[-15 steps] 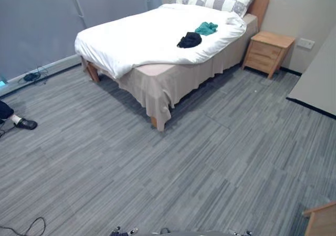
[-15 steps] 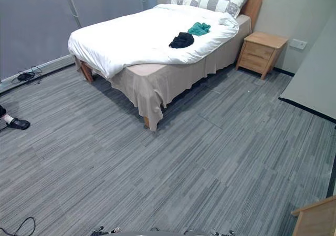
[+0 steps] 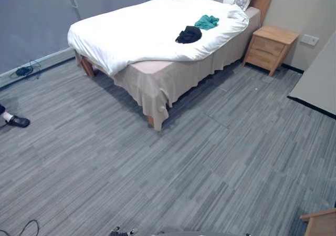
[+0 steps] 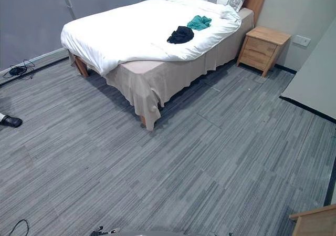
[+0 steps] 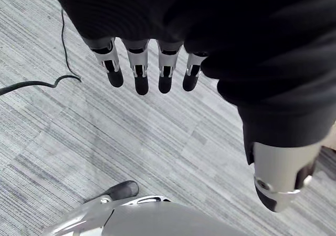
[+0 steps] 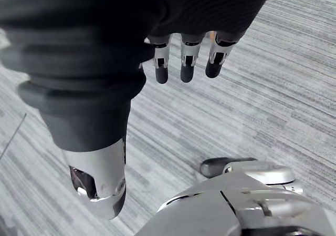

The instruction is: Tidy the bed and pick cloth on bed and put in laundry

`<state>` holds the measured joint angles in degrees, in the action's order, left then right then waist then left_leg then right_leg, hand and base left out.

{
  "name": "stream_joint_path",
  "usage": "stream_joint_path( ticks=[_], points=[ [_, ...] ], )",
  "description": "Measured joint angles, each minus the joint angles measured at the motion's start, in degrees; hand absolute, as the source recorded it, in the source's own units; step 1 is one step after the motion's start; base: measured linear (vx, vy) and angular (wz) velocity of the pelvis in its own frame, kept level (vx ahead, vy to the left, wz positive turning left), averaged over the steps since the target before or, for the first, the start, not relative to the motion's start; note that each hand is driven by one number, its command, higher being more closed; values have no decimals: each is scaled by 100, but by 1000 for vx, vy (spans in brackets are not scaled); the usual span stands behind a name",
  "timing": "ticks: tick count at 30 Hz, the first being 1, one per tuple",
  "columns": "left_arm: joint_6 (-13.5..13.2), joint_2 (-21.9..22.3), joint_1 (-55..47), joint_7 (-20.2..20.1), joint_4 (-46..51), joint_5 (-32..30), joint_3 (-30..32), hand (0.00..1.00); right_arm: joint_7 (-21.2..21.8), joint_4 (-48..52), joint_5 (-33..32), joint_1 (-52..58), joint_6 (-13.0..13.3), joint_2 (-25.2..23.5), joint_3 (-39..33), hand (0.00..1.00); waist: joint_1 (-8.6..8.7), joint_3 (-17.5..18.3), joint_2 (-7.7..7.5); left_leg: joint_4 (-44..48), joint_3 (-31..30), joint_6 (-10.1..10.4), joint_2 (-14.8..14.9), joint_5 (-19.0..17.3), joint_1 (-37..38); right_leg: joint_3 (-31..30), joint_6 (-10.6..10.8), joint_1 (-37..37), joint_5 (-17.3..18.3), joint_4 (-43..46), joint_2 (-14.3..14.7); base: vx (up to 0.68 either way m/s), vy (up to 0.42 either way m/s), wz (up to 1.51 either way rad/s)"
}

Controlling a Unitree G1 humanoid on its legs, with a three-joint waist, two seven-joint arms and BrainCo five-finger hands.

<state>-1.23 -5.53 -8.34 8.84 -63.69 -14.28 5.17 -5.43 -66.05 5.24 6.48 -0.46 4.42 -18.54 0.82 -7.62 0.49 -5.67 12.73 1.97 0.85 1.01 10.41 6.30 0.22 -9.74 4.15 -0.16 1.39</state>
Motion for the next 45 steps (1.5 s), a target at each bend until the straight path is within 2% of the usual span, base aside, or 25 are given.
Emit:
stream_joint_path(
  ticks=[15, 16, 17, 18, 19, 20, 21, 22, 23, 24, 26, 27, 29, 30, 31, 32, 33, 34, 35, 36, 38, 40, 42, 44, 45],
  points=[
    [0, -47, 70, 4, -62, 4, -51, 0, 14, 0, 3, -34, -3, -8, -20, 0, -3, -67, -37, -16, 261, -13, 121, -33, -220, -300, -110, 259, -102, -176, 144, -20, -38, -11],
    [0, -40, 95, 2, -61, 5, -52, 0, 15, 5, 6, -66, -3, -1, -58, 0, -11, -67, -18, 9, 312, -21, 141, -58, -307, -323, -52, 499, 27, 117, 149, 76, -17, -16],
    [3, -38, 118, 0, -60, 6, -54, 0, 15, 8, 5, -132, -6, -5, -120, 0, -4, -85, 1, 20, 323, -63, 148, -158, -384, -306, 242, 877, 345, 752, 120, 88, -9, -17],
    [3, -37, 140, 1, -58, 7, -55, 0, 15, 14, 4, -166, -6, -3, -125, 0, 6, -108, 41, 20, 329, -70, 154, -177, -382, -280, 484, 1056, 492, 1214, 87, 69, -6, -21],
    [12, -53, 242, 1, -63, 8, -49, 0, 17, 29, 3, -212, -5, -13, -186, 0, -1, -220, -9, 12, 366, -57, 163, -235, -342, -115, 671, 1668, 606, 2447, 3, 24, -33, -11],
    [13, -116, 281, 1, -97, 9, -50, 0, 19, 87, -6, -289, -15, -55, -336, 0, -1, -345, -25, 44, 351, -78, 182, -306, -229, 122, 796, 2216, 555, 3660, -199, 0, -33, 4],
    [17, -147, 310, 1, -131, 10, -52, 0, 13, 117, -13, -267, -19, -100, -390, 0, 42, -409, -8, 95, 313, -80, 185, -352, -185, 265, 747, 2386, 591, 4106, -356, 77, -41, 35],
    [33, -169, 349, 4, -140, 11, -49, 0, 9, 120, -35, -225, -32, -151, -501, 0, 139, -459, -70, 113, 250, -85, 209, -430, 7, 574, 628, 2520, 791, 4503, -712, 160, -22, 41],
    [50, -171, 364, 4, -143, 11, -47, 0, -17, 114, -82, -198, -40, -187, -634, 0, 157, -464, -67, 170, 178, -61, 285, -522, 127, 771, 584, 2549, 842, 4219, -984, 205, -37, 38],
    [52, -159, 397, 4, -147, 11, -45, 0, -64, 109, -151, -176, -43, -186, -639, 0, 165, -462, -45, 205, 141, 1, 379, -601, 145, 809, 545, 2559, 785, 3631, -1069, 224, -72, 25],
    [51, -137, 481, 3, -160, 7, 9, 0, -85, 108, -239, -164, -45, -176, -634, 0, 176, -463, -20, 187, 102, 150, 538, -699, 230, 793, 517, 2540, 285, 2078, -1061, 341, -164, 10],
    [52, -136, 564, 2, -163, 4, 122, 0, -93, 98, -244, -130, -52, -194, -650, 0, 205, -477, -66, 191, 79, 335, 625, -818, 281, 770, 637, 2566, -424, 573, -1114, 455, -232, 4],
    [50, -144, 656, 9, -205, -54, 342, 0, -92, 100, -285, -147, -61, -278, -812, 0, 335, -548, -167, 235, 54, 549, 643, -1063, 499, 678, 778, 2719, -650, 192, -1355, 529, -338, 13],
    [51, -62, 655, 12, -220, -73, 522, 0, -70, 87, -297, -43, -89, -295, -964, 0, 385, -560, -132, 248, 35, 636, 739, -1307, 791, 615, 698, 2712, -1003, 410, -1326, 534, -384, 8],
    [48, 2, 661, 15, -216, -90, 585, 0, -65, 78, -296, -40, -101, -267, -1038, 0, 387, -560, -95, 238, 37, 603, 822, -1378, 887, 616, 653, 2722, -1151, 565, -1265, 591, -402, -8],
    [37, 205, 562, 14, -215, -124, 712, 0, -74, 57, -290, 12, -110, -142, -1102, 0, 402, -476, 283, 428, 148, 420, 1152, -1448, 994, 675, 550, 2896, -1091, 1167, -930, 623, -415, -24],
    [-5, 254, 566, 6, -147, -167, 845, 0, -87, -28, -281, -49, -118, -73, -1199, 0, 400, -449, 393, 1668, 154, 488, 1445, -1370, 541, 666, 299, 2887, -1033, 1447, -800, 616, -457, -25],
    [-21, 281, 571, 12, -96, -164, 883, 0, -79, -25, -283, -51, -120, -61, -1241, 0, 431, -464, 420, 2450, 117, 425, 1622, -1219, 220, 708, 177, 2778, -947, 1435, -723, 637, -534, -29],
    [-20, 294, 552, 26, -7, -155, 907, 0, -84, -18, -284, -44, -118, -85, -1227, 0, 425, -525, 411, 4048, 79, 93, 2003, -564, -403, 761, -22, 2453, -804, 1290, -555, 652, -486, -30],
    [-22, 270, 532, 22, 75, -136, 899, 0, -100, -12, -282, -62, -125, -67, -1182, 0, 390, -563, 449, 5248, 57, 111, 2298, -384, -837, 721, -221, 2171, -661, 1229, -369, 658, -421, -50],
    [-24, 216, 524, 49, 255, -79, 892, 0, -120, 0, -283, -138, -121, 18, -914, 0, 223, -747, 413, 7095, 219, 44, 2618, -511, -1371, 505, -426, 1378, -435, 977, -55, 606, -293, -63],
    [-40, 182, 530, 139, 394, 20, 890, 0, -186, -2, -282, -308, -122, 10, -724, 0, 121, -830, 268, 7248, 538, 47, 2523, -603, -1769, 348, -449, 872, -282, 724, -28, 613, -214, -44],
    [-84, 126, 526, 162, 493, 115, 893, 0, -212, 3, -271, -581, -127, -1, -612, 0, 48, -870, 202, 6544, 736, 282, 2172, -782, -2263, 247, -470, 517, -85, 477, -74, 584, -113, -19],
    [-144, 193, 496, 175, 547, 135, 891, 0, -201, -9, -229, -763, -122, 44, -579, 0, -68, -915, 92, 4177, 1254, 413, 1425, -929, -2434, 297, -257, 182, 71, 327, -314, 504, 15, -7],
    [-146, 189, 487, 186, 537, 134, 890, 0, -212, -7, -229, -809, -118, 38, -593, 0, -98, -919, 87, 3567, 1577, 398, 1325, -899, -2401, 320, -205, 65, 105, 232, -355, 538, 63, 6]
  ],
)
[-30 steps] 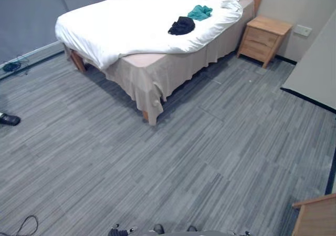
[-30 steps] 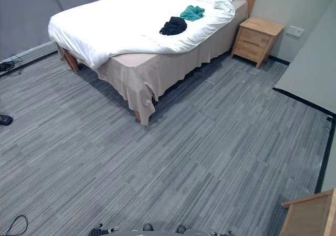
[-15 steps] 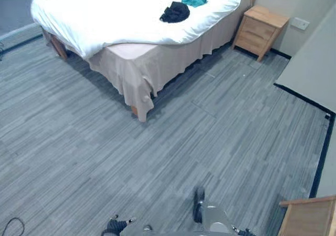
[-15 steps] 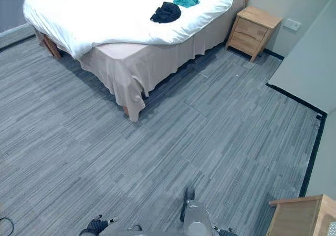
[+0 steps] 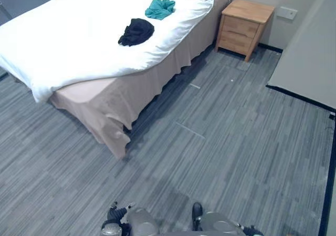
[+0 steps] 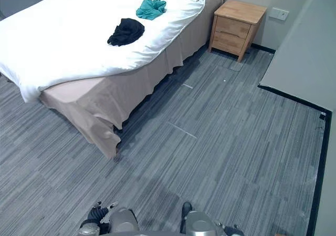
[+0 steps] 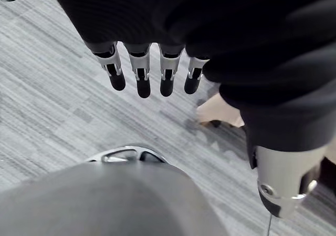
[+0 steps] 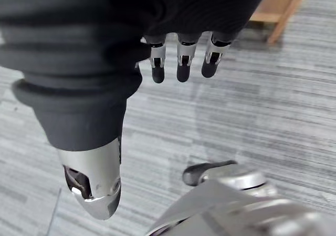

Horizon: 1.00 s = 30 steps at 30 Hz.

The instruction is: Tidy the bed and pick cloth on bed and put in laundry

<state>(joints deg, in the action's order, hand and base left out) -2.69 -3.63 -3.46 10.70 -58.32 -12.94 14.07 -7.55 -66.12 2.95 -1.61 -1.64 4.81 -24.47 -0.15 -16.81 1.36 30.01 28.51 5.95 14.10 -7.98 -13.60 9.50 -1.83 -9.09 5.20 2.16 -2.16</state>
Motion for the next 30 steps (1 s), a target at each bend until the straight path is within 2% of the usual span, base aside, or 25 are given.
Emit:
stream_joint_path(
  ticks=[1, 2, 3, 4, 5, 6, 7, 9, 10, 11, 12, 13, 15, 16, 17, 18, 19, 20, 21, 22, 23, 25, 26, 28, 30],
  points=[
    [-3, -2, 4, 39, -48, -1, 2, 0, 5, 1, 3, -22, 3, 7, 41, 0, -50, 9, 6, -1102, 725, 52, -203, 217, 61, 112, 119, -251, 77, -200, -63, 575, 97, 32],
    [8, 38, 0, 56, -96, -5, 2, 0, 8, 12, 5, -14, 18, 24, 117, 0, -46, 35, 43, -1960, 1684, -25, -338, 628, 172, 309, 291, -536, 212, -367, -64, 582, 126, 44],
    [17, 87, -14, 55, -103, -7, 2, 0, 8, 12, 7, 13, 17, 39, 172, 0, -51, 69, 92, -2139, 2204, -125, -325, 759, 219, 387, 364, -652, 329, -395, -10, 583, 183, 55],
    [20, 115, -78, 54, -149, -14, 11, 0, 11, 48, 5, 65, 12, 50, 212, 0, -50, 132, 183, -2160, 2687, -451, -306, 871, 279, 489, 459, -866, 514, -392, 88, 579, 207, 92],
    [35, -43, -35, -28, -259, -25, 66, 0, 16, 63, 69, 141, 16, -67, 231, 0, -35, 200, -143, -2127, 2473, -1842, -705, 729, 433, 808, 673, -1225, 723, -248, -144, 583, 193, 96],
    [40, -82, -46, -46, -260, -31, 59, 0, 34, 60, 119, 158, 21, -92, 247, 0, -63, 269, -248, -2123, 2400, -1811, -818, 637, 450, 903, 805, -1105, 798, 100, -287, 717, 254, 108],
    [37, -118, -55, -63, -264, -45, 60, 0, 50, 11, 228, 99, 31, -132, 250, 0, -96, 319, -322, -2039, 2175, -1723, -950, 458, 516, 980, 1034, -702, 858, 1379, -518, 590, 242, 85],
    [91, -164, -41, -68, -297, -76, -3, 0, 113, 17, 261, 77, 57, -153, 239, 0, -31, 318, -349, -1986, 1500, -1580, -1137, 217, 788, 643, 1725, 411, 340, 4358, -891, 573, 245, 143],
    [137, -176, -28, -70, -302, -75, -76, 0, 141, 28, 275, 81, 57, -117, 263, 0, -4, 313, -345, -2062, 1186, -1561, -1227, 207, 1000, 596, 1687, 725, 372, 5220, -1024, 571, 155, 173],
    [160, -167, -36, -68, -306, -75, -126, 0, 145, 39, 273, 93, 54, -94, 298, 0, 38, 295, -316, -2168, 882, -1557, -1295, 208, 1292, 679, 1588, 902, 459, 5604, -1151, 543, 81, 182],
    [182, -179, -55, -66, -309, -72, -223, 0, 141, 73, 269, 112, 58, -80, 355, 0, 87, 248, -231, -2280, 551, -1533, -1340, 203, 1615, 833, 1260, 1065, 646, 5475, -1298, 516, 46, 160],
    [190, -186, -56, -68, -307, -72, -267, 0, 140, 124, 267, 129, 62, -77, 372, 0, 114, 256, -236, -2335, 369, -1463, -1344, 193, 1731, 831, 1151, 1166, 737, 5237, -1300, 468, -48, 178],
    [197, -246, 20, -73, -293, -70, -461, 0, 144, 245, 239, 129, 113, -101, 373, 0, 137, 259, -226, -2459, -180, -1228, -1335, 147, 1925, 502, 1156, 1459, 873, 4022, -1185, 378, -148, 161],
    [180, -281, 36, -76, -277, -71, -585, 0, 143, 236, 210, 108, 116, -117, 354, 0, 153, 267, -239, -2592, -451, -1093, -1349, 126, 2020, 51, 1250, 1584, 803, 2941, -1097, 414, -324, 165],
    [178, -328, 34, -77, -285, -71, -653, 0, 144, 224, 194, 112, 110, -165, 241, 0, 151, 318, -335, -2719, -706, -954, -1425, 158, 2058, -439, 1373, 1642, 502, 1876, -1071, 393, -359, 156],
    [180, -357, 35, -76, -285, -71, -674, 0, 144, 215, 185, 114, 106, -200, 192, 0, 142, 343, -390, -2757, -817, -906, -1462, 154, 2113, -666, 1393, 1645, 256, 1422, -1066, 306, -339, 123],
    [194, -416, -59, -77, -292, -71, -674, 0, 147, 191, 102, 147, 91, -280, 111, 0, 123, 406, -519, -2781, -1027, -765, -1544, 122, 2225, -1027, 1311, 1643, -423, 842, -1047, 343, -426, 92],
    [210, -511, -129, -78, -293, -71, -647, 0, 153, 156, -4, 242, 56, -400, -15, 0, 80, 510, -783, -2802, -1202, -615, -1693, 58, 2385, -1167, 1175, 1647, -1123, 687, -1060, 287, -352, 65],
    [223, -489, -148, -75, -302, -73, -551, 0, 159, 97, -18, 237, 46, -372, -68, 0, 25, 498, -703, -2816, -1212, -546, -1681, 20, 2479, -1064, 1085, 1596, -883, 790, -1054, 399, -469, 20],
    [218, -255, -212, -79, -297, -76, -365, 0, 161, 94, -40, 242, 39, -267, -221, 0, 37, 574, -414, -2801, -1189, -395, -1360, -32, 2460, -983, 1005, 1505, -946, 618, -823, 283, -287, -8],
    [205, -109, -258, -78, -300, -92, -190, 0, 156, 59, -71, 247, 21, -188, -290, 0, 81, 621, -222, -2806, -1196, -297, -1184, -89, 2455, -871, 927, 1321, -980, 258, -671, 325, -337, -4],
    [204, 5, -226, -78, -296, -92, 3, 0, 160, 32, -96, 274, 0, -175, -436, 0, 158, 666, -83, -2832, -1262, -189, -971, -78, 2467, -710, 831, 1120, -1045, -46, -452, 195, -219, 17],
    [191, 3, -164, -76, -270, -65, 15, 0, 157, -5, -150, 373, -9, -192, -500, 0, 159, 667, -85, -2904, -1306, -100, -839, -39, 2580, -607, 724, 954, -1046, -179, -309, 137, -165, 21],
    [187, 0, -88, -72, -90, -36, 90, 0, 157, -1, -211, 444, -4, -208, -502, 0, 161, 679, -99, -2961, -1366, -46, -756, -4, 2637, -516, 691, 841, -1052, -280, -231, 67, -100, 17],
    [187, -11, -78, -38, 479, 16, 187, 0, 151, 8, -238, 508, 9, -258, -482, 0, 137, 715, -199, -2968, -1413, -18, -706, 14, 2584, -462, 641, 832, -1089, -371, -193, 17, -83, 15]
  ],
)
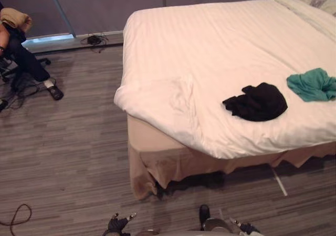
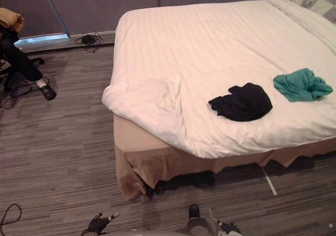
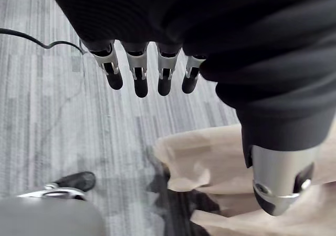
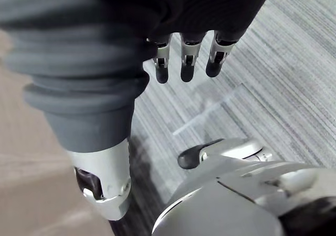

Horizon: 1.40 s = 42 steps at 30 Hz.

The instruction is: Tidy the bed and pick cloth on bed and put in laundry

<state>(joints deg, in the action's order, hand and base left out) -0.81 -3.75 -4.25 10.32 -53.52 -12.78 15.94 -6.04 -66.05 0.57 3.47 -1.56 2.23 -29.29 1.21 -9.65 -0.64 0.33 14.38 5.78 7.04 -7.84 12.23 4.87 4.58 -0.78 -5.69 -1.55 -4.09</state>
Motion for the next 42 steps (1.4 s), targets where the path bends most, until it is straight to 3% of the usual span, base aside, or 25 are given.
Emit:
stream_joint_path(
  ticks=[4, 7, 10, 13, 16, 17, 19, 22, 23, 25, 27, 33, 36, 39, 42],
  points=[
    [-116, -394, 37, 267, 1983, 199, 8, 0, -16, 253, -23, 281, 66, -73, 111, 0, -47, 20, -16, 31, -19, 3, 0, 3, -72, 54, -49, 3, -51, -86, -26, -19, -20, 3],
    [-323, -878, 363, 600, 2991, 318, 158, 0, -21, 405, -28, 607, 123, -74, 112, 0, 12, 133, 64, 37, -19, 2, -30, 3, -177, 87, -33, 8, -151, -273, -53, -7, 0, 1],
    [-435, -1082, 810, 830, 3657, 319, 184, 0, -23, 470, -67, 729, 117, -39, 86, 0, 101, 106, 223, 51, 18, 2, -58, 3, -287, 50, -45, 71, -243, -401, -45, -24, -14, -7],
    [-450, -1134, 1593, 996, 3694, 319, -43, 0, -22, 640, -73, 706, 115, -32, 67, 0, 115, 59, 310, 120, 277, 3, -64, 2, -576, -249, -70, 479, -378, -395, -21, -66, -25, -38],
    [-448, -1426, 2839, 1116, 3570, 315, -749, 0, -36, 911, -227, 484, 114, -106, 80, 0, 164, -262, 151, 422, 566, 24, -44, -17, -1140, -550, -98, 1119, -524, -243, -27, -119, -47, -44],
    [-451, -1597, 3447, 1149, 3400, 310, -982, 0, -57, 1066, -283, 319, 120, -134, 122, 0, 256, -468, 50, 622, 700, 40, 1, -94, -1418, -696, -108, 1374, -601, -226, -2, -136, -72, -41],
    [-434, -1819, 4212, 1220, 2867, 301, -1219, 0, -149, 1326, -411, 196, 159, -129, 288, 0, 351, -715, -8, 893, 840, 35, 60, -192, -1751, -837, -101, 1663, -704, -222, 23, -135, -84, -42],
    [-210, -2062, 5537, 1236, 1722, 113, -1603, 0, -239, 1703, -644, 70, 346, -82, 620, 0, 461, -1186, -15, 1207, 1109, 26, 123, -274, -2173, -1103, -80, 2090, -886, -231, 61, -115, -67, -35],
    [-172, -2084, 5761, 1229, 1536, 58, -1694, 100, -270, 1773, -694, 58, 367, -84, 710, 0, 463, -1254, -10, 1253, 1146, 25, 136, -288, -2262, -1145, -59, 2176, -922, -239, 72, -84, -25, -28],
    [-10, -2206, 6487, 1206, 847, -369, -2225, 100, -338, 1862, -914, 34, 500, -144, 991, 0, 464, -1417, -18, 1416, 1253, 20, 203, -332, -2594, -1279, -40, 2494, -1020, -252, 114, -79, -16, -19],
    [59, -2259, 6801, 1155, 481, -935, -2360, 100, -388, 1992, -1086, 19, 594, -223, 1024, 0, 489, -1535, -8, 1489, 1302, 22, 239, -372, -2737, -1317, -31, 2628, -1037, -258, 133, -66, -10, -12],
    [-47, -2565, 6883, 860, 219, -1890, -2430, 100, -387, 2522, -1349, 75, 734, -185, 1289, 0, 426, -1615, -16, 1770, 1473, 27, 426, -533, -2748, -1413, 4, 2588, -1061, -252, 223, -30, 6, -9],
    [-84, -2557, 6435, 654, 250, -1958, -2400, 100, -387, 3253, -1357, 150, 748, -69, 1455, 0, 432, -1612, -12, 1812, 1554, 28, 495, -533, -2451, -1342, 5, 2266, -1059, -255, 230, -5, 23, 5],
    [-112, -2491, 5169, 475, 838, -1938, -1928, 100, -447, 4572, -1320, 316, 737, 304, 1401, 0, 424, -1517, 60, 1694, 1520, 32, 520, -526, -2046, -1240, 91, 1854, -977, -259, 235, -19, 9, 10],
    [-133, -2289, 3535, 480, 1488, -1879, -1292, 100, -784, 5345, -961, 377, 752, 643, 929, 0, 398, -1122, 101, 1514, 1307, 111, 491, -415, -1806, -971, -80, 1560, -820, -259, 230, 17, -52, 34]
  ],
)
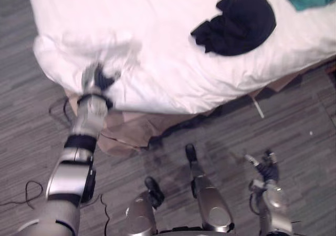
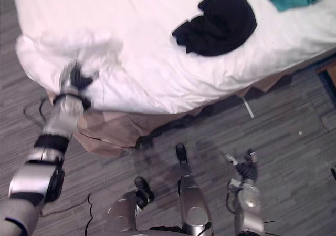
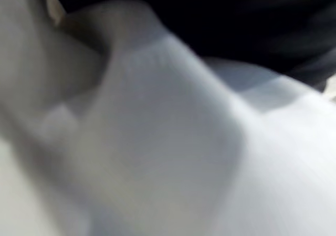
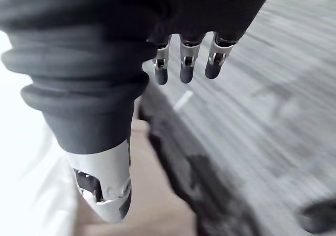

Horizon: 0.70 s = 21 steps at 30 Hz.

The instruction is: Tidy the bed and pick cloth on bed and put in laundry

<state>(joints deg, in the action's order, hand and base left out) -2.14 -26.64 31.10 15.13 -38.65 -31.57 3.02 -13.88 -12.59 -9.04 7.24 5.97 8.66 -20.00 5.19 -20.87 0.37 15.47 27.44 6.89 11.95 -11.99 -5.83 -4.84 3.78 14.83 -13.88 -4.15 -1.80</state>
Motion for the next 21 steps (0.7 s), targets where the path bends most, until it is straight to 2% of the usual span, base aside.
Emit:
stream_joint_path(
  ticks=[1, 2, 5, 7, 8, 9, 12, 13, 15, 17, 21],
  points=[
    [10, 127, -588, -3, 243, 91, 260, 0, -101, 140, 168, 2, 4, 89, -190, 0, -17, 112, 22, -163, -88, 26, -27, 88, 142, 65, 0, -133, 53, 3, -1, 31, -64, 40],
    [34, 347, -1240, 1, 557, 205, 539, 0, -165, 301, 305, 15, 1, 148, -387, 0, -103, 242, 24, -357, -134, 41, -76, 174, 295, 164, -33, -245, 122, 3, -14, 23, -63, 38],
    [56, 958, -2312, 21, 1029, 507, 916, 0, -256, 566, 649, -71, -24, 305, -656, 0, -292, 365, 84, -607, -362, 57, -152, 276, 506, 324, -75, -470, 171, -33, -40, 0, -31, 32],
    [-39, 1620, -2975, 148, 1733, 895, 1154, 0, -261, 696, 930, -362, -136, 521, -698, 0, -437, 452, 74, -766, -535, 58, -229, 356, 648, 461, -82, -683, 167, -147, -95, -39, 12, 28],
    [-42, 1757, -3049, 173, 1849, 959, 1224, 0, -252, 730, 983, -475, -153, 585, -672, 100, -449, 483, 85, -775, -558, 54, -239, 359, 661, 480, -81, -705, 168, -147, -107, -45, 24, 16],
    [-38, 1998, -3292, 205, 1845, 1089, 1393, 0, -232, 734, 1031, -807, -173, 771, -506, 100, -450, 571, 116, -816, -591, 22, -280, 384, 675, 491, -80, -710, 167, -146, -133, -44, 28, 8],
    [74, 2345, -3852, 272, 1313, 1388, 1650, 0, -212, 704, 1091, -1469, -264, 1254, 115, 100, -477, 603, 176, -908, -647, 4, -362, 437, 689, 506, -76, -710, 161, -146, -194, -41, 34, 12],
    [177, 2484, -4131, 277, 972, 1574, 1727, 0, -173, 586, 1166, -1895, -279, 1471, 551, 100, -518, 600, 171, -957, -719, -22, -397, 490, 672, 578, -68, -710, 147, -146, -224, -42, 23, 24],
    [195, 2590, -4353, 277, 556, 1778, 1731, 0, -78, 219, 1198, -2588, -284, 1709, 1093, 100, -664, 578, 153, -941, -813, -32, -409, 517, 615, 647, -56, -713, 132, -144, -254, -55, 21, 32],
    [185, 2611, -4367, 285, 173, 2061, 1731, 0, -72, -376, 1190, -3843, -282, 1892, 1737, 100, -822, 315, 124, -855, -1100, -22, -427, 573, 423, 874, -56, -691, 132, -79, -319, -106, 18, 57],
    [136, 2611, -4121, 382, 56, 2401, 1720, 0, -100, -963, 1005, -5491, -205, 2069, 2300, 100, -1129, -159, 107, -726, -1497, -34, -509, 773, -125, 1219, -50, -320, 124, 40, -424, -132, -12, 61]
  ],
)
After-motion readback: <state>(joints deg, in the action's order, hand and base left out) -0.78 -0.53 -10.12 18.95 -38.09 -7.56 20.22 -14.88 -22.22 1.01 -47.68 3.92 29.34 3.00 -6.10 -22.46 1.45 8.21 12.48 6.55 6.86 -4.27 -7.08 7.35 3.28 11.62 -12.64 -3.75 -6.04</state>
